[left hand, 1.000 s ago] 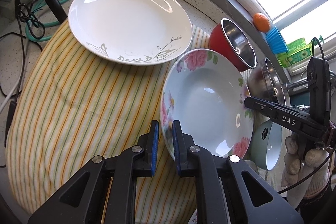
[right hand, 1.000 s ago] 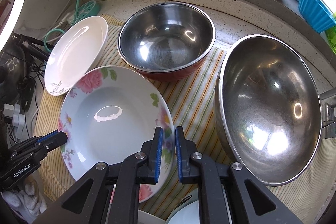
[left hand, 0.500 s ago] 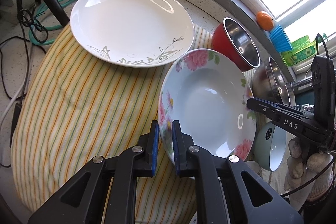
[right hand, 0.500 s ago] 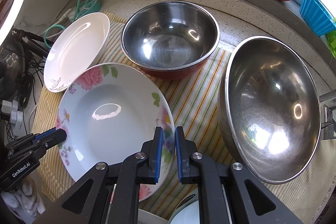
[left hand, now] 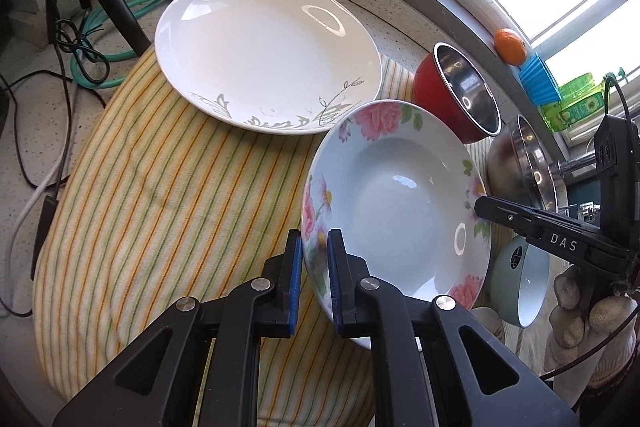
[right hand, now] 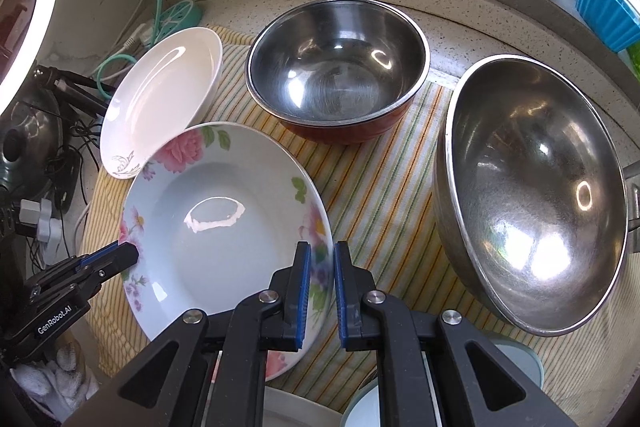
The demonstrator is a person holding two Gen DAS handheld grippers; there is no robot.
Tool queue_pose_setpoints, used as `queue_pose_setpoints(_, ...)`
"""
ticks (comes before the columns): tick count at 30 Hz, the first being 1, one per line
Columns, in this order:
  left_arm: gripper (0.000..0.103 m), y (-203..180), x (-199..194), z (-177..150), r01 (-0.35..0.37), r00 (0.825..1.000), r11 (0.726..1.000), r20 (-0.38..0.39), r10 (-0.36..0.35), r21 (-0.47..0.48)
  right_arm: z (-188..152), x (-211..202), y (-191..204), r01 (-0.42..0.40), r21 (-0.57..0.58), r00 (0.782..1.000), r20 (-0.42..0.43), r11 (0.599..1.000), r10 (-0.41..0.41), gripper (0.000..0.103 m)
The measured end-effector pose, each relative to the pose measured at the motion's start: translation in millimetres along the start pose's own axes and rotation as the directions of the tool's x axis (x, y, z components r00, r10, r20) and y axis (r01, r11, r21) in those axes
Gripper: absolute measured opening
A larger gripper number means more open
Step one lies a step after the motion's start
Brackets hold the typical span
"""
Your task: Organize plates and bowls
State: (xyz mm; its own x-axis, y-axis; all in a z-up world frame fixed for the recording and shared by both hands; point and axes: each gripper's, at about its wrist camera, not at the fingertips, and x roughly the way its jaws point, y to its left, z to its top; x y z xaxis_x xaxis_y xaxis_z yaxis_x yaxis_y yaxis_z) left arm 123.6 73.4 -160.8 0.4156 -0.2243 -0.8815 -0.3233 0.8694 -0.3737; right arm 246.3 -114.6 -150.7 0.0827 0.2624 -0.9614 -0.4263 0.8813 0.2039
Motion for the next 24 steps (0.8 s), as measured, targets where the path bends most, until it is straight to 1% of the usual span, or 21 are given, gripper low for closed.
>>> queue_pose_setpoints(9,0.010,7,-4,-4,-0.020,1.000,1.000,0.007,0.020,0.003,-2,-2,5,-0.041,0.016,0.999,0.008,0.999,0.041,0.010)
queue_pose_setpoints(15,0.010,13,-10,-3,-0.017,1.000,1.000,0.013,0.018,-0.012,-2,-5,13,-0.056,0.015,0.998,0.017,0.998,0.055,0.010)
queue_pose_setpoints(24,0.010,15,-26,-3,-0.018,0.999,1.000,0.039,0.018,-0.007,-5,-13,19,-0.074,0.013,0.997,0.026,0.997,0.074,0.010)
